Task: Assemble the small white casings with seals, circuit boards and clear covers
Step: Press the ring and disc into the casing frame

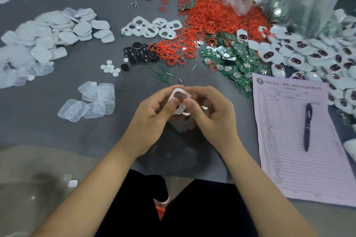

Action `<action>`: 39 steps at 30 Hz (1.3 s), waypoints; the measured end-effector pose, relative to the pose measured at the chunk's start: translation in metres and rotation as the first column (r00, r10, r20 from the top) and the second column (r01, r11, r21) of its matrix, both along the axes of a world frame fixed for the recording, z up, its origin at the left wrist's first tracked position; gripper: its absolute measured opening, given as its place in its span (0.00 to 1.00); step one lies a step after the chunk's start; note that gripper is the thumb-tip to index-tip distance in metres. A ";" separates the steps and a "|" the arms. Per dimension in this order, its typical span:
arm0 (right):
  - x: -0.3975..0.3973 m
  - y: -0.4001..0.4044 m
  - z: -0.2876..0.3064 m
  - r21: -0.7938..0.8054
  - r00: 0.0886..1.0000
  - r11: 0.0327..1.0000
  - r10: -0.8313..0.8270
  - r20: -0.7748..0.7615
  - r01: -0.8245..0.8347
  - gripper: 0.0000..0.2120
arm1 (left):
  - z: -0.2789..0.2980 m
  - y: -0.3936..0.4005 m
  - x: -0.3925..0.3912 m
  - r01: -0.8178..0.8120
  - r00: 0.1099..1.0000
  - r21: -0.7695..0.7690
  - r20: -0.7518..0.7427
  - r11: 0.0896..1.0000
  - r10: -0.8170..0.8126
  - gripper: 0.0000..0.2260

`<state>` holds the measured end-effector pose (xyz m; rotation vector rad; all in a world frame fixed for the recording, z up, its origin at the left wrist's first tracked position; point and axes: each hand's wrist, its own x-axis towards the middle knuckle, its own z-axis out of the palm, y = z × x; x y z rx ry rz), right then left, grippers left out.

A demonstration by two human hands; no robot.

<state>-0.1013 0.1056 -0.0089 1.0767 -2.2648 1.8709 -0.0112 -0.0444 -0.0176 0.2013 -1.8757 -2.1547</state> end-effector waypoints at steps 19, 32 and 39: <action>-0.010 0.007 0.004 -0.137 0.849 0.966 0.257 0.462 -0.217 0.05 | 0.004 0.007 0.003 0.006 1.000 -0.253 -0.004 0.967 -0.008 0.17; -0.011 0.007 0.007 -0.080 0.809 0.948 0.305 0.503 -0.308 0.11 | 0.005 0.005 0.002 0.045 0.999 -0.359 -0.005 0.932 -0.051 0.10; -0.013 0.007 0.011 -0.061 0.790 0.933 0.335 0.514 -0.356 0.14 | 0.005 0.005 0.003 0.053 0.999 -0.352 0.021 0.934 -0.049 0.11</action>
